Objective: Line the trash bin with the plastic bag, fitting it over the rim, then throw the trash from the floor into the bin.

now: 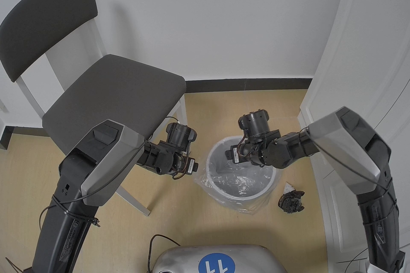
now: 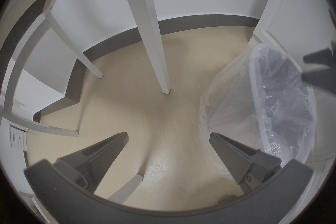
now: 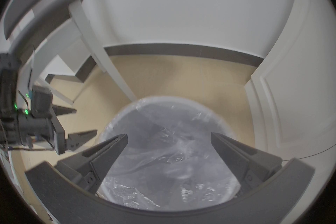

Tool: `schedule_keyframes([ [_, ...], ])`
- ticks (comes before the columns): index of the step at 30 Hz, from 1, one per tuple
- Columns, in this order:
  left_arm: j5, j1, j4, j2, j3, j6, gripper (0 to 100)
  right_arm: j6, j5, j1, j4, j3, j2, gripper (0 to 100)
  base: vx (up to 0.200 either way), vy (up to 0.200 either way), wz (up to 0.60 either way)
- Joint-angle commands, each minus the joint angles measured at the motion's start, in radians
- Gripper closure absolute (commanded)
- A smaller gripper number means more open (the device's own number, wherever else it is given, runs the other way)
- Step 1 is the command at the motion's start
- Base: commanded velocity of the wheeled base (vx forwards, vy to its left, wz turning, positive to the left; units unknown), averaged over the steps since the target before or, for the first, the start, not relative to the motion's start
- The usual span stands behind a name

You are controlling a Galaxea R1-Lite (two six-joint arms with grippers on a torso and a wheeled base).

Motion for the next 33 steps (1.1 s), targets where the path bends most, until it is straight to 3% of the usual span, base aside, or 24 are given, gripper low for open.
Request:
schedule_keyframes([
  [1,0.001,0.002,-0.004,-0.002,0.0,0.001,0,-0.002,-0.008,0.016,0.037,-0.071,0.12,0,0.0,0.0,0.0],
  [17,0.002,0.002,-0.004,-0.001,-0.001,0.001,0,-0.055,-0.037,0.009,0.043,-0.079,0.161,0,0.0,0.0,0.0],
  [27,0.002,0.001,-0.004,-0.001,-0.001,0.001,0,-0.054,-0.037,0.054,0.027,0.196,0.002,0,0.0,0.0,0.0],
  [33,0.002,0.001,-0.004,-0.001,-0.001,0.001,0,-0.049,-0.038,0.082,-0.003,0.262,-0.023,0,0.0,0.0,0.0],
])
